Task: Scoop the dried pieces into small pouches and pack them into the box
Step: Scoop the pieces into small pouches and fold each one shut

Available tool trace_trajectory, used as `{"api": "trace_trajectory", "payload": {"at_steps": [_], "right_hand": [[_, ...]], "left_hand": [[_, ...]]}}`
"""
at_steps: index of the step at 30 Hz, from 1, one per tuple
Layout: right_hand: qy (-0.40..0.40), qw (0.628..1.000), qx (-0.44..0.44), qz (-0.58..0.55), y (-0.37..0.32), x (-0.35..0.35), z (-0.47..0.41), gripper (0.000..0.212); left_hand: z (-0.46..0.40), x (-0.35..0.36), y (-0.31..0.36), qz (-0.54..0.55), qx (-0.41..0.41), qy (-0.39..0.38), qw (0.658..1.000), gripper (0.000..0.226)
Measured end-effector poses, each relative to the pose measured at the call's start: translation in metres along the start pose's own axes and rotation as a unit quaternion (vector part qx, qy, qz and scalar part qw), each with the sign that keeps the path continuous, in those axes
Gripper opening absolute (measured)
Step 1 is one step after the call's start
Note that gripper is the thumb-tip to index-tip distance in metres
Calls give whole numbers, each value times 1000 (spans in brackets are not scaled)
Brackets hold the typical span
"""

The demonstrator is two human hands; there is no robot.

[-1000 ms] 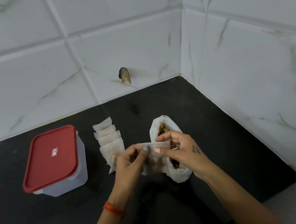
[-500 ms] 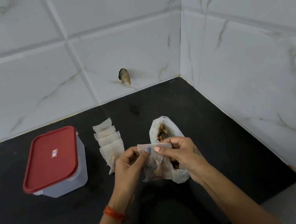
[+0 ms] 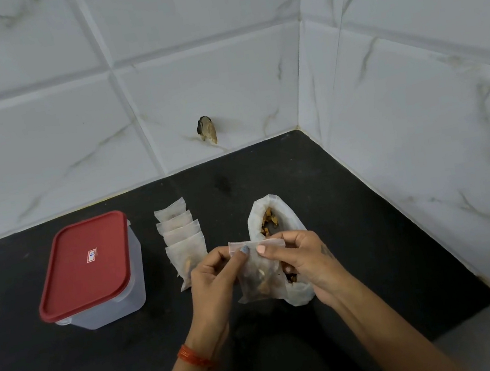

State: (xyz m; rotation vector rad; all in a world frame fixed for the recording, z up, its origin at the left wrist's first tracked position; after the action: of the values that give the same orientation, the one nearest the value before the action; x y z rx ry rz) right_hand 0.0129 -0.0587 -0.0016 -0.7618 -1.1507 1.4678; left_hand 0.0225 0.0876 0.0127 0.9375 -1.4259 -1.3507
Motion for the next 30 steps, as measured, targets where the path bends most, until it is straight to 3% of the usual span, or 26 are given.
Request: {"api": "trace_trajectory", "payload": {"at_steps": [6, 13, 23, 30], "right_hand": [[-5, 997, 22, -79, 8, -4, -2, 10], [21, 997, 22, -71, 4, -7, 2, 13], [-6, 999, 8, -32, -1, -6, 1, 20], [-5, 1000, -3, -21, -7, -5, 1, 16]], "left_hand": [[0, -6, -3, 3, -9, 20, 1000, 11], [-1, 6, -5, 44, -29, -23, 998, 24], [-2, 2, -3, 49, -20, -9, 999, 13], [-2, 5, 0, 33, -7, -17, 999, 24]]}}
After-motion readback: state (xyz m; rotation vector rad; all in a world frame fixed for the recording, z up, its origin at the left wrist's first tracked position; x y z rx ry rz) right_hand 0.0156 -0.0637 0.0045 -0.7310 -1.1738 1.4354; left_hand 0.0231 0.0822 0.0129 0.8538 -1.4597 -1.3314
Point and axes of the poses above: each hand's wrist, its own z-axis away from the middle knuckle, its own x-axis out of the palm, y = z × x, the point moved 10 cm from there along -z, towards the middle knuckle, and after that the axes turned 14 degrees about -y, right-handed, at the moved point
